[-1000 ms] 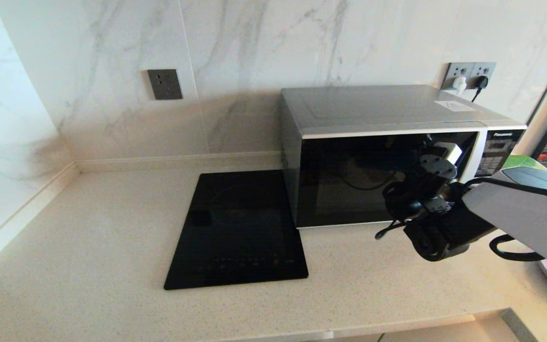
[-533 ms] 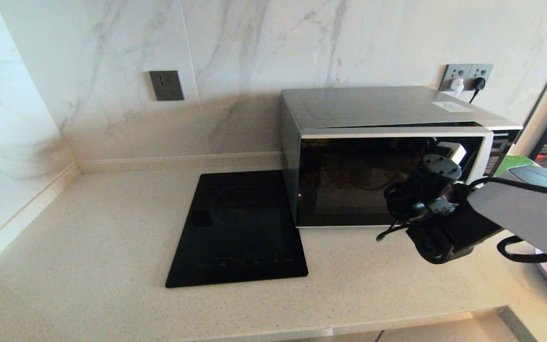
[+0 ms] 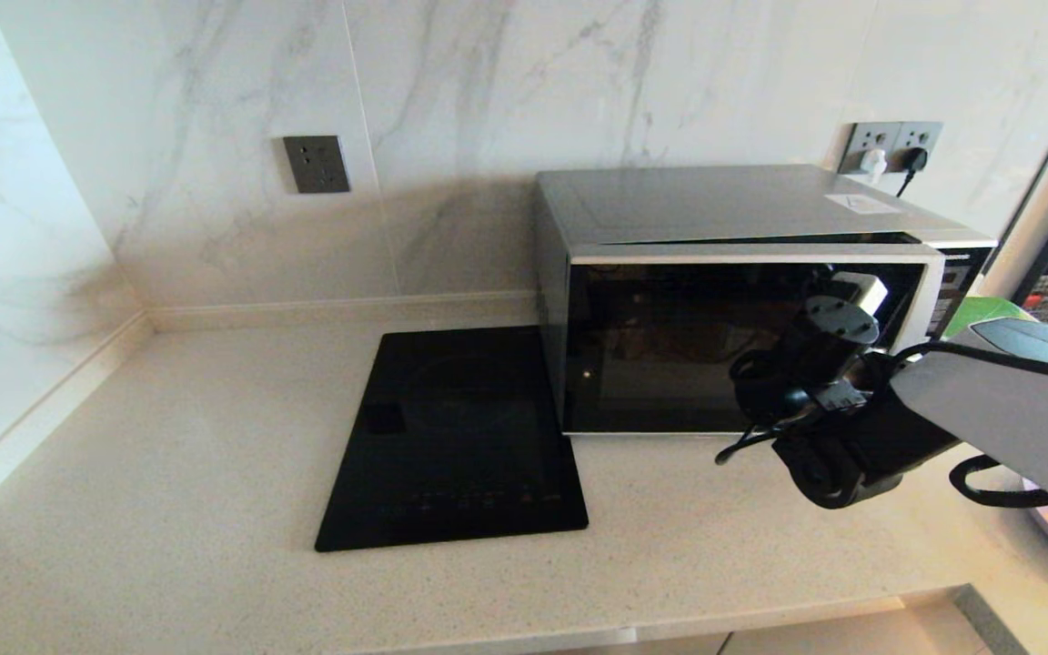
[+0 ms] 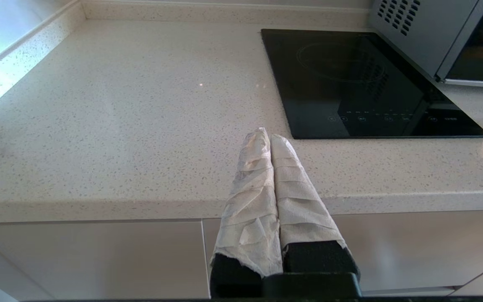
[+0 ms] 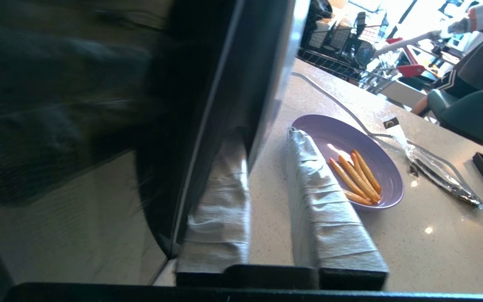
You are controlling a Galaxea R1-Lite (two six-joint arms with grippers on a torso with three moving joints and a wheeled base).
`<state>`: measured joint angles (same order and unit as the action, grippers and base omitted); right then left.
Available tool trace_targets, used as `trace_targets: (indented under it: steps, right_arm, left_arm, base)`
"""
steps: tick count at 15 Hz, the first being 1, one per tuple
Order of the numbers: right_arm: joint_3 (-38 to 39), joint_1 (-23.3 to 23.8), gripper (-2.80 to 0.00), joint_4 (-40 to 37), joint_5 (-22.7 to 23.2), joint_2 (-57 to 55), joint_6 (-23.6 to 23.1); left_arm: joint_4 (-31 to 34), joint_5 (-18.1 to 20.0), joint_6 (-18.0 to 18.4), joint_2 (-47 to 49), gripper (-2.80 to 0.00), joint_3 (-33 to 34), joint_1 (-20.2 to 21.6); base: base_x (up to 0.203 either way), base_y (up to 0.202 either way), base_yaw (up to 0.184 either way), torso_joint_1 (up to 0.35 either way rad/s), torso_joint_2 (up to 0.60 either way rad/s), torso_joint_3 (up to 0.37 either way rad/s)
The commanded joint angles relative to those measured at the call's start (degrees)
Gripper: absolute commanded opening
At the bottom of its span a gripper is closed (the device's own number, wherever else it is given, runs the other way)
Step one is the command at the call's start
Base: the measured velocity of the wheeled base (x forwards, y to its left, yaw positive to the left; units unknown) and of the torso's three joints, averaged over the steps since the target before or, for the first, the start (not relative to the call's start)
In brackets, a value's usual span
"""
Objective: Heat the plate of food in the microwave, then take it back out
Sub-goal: Open the microwave oven
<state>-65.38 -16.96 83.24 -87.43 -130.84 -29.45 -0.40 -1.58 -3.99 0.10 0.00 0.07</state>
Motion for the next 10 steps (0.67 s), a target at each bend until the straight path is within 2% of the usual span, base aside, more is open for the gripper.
trace_targets:
  steps: [1,10]
  right_arm:
    - [-0.2,-1.6,-2.8,1.2,-0.2,0.0,-0.1]
    - [-0.1,-7.2,-2.8,1.9,-0.2,2.2,-0.1]
  left_arm:
    - [0.0,0.0,-0.1,0.0,-2.8,0.0,0.0]
    - [0.0,-0.1,-0.1,0.0,-2.8,0.0,0.0]
  base:
    - [0.0,0.0,0.0,0.0,0.0,0.0]
    - [0.0,0.0,0.0,0.0,0.0,0.0]
